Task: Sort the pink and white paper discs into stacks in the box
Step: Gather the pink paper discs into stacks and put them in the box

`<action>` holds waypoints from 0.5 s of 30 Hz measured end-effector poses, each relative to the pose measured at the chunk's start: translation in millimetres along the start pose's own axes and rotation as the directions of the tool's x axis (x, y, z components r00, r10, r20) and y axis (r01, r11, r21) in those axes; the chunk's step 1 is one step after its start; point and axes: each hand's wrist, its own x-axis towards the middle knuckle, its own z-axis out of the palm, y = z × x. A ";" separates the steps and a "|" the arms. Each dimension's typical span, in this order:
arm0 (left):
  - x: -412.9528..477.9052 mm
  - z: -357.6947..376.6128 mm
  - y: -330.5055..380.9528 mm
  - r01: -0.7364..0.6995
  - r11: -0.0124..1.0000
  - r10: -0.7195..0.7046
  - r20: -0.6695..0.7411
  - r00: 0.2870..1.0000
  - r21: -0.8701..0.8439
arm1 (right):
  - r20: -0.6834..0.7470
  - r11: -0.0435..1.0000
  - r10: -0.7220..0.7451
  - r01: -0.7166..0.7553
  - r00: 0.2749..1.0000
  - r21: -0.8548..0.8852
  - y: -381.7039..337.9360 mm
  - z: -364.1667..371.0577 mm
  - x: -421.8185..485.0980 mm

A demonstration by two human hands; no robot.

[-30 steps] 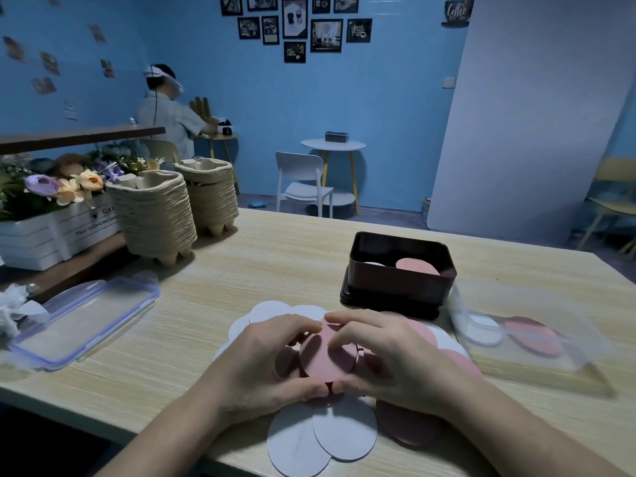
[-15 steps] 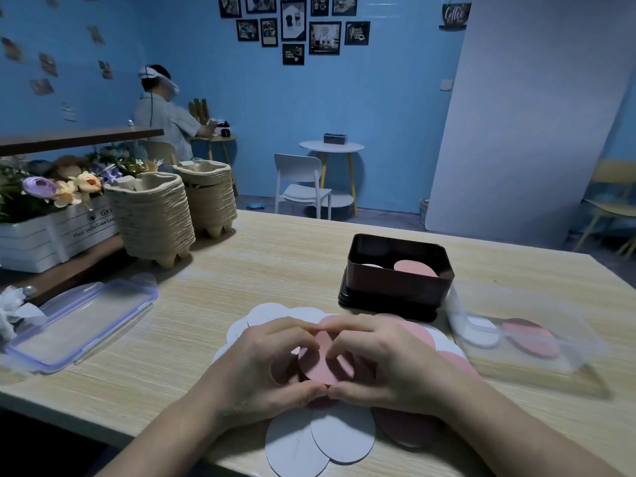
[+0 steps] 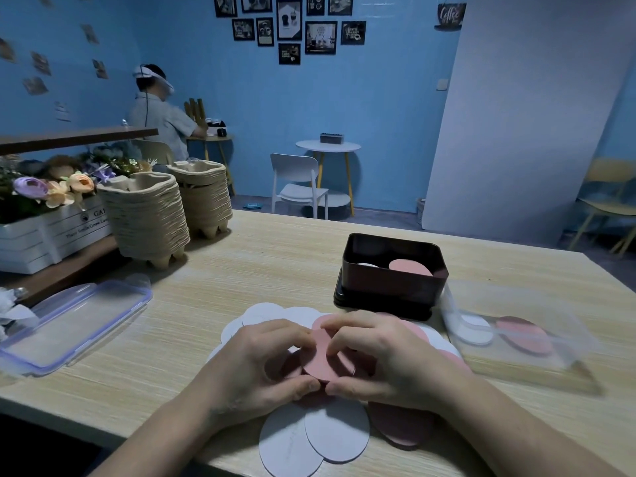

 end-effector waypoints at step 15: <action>-3.6 0.0 -0.6 0.142 0.985 -0.147 0.053 0.988 0.099 | -0.019 0.991 0.136 -0.136 0.990 -0.002 10.9 -18.0 -10.5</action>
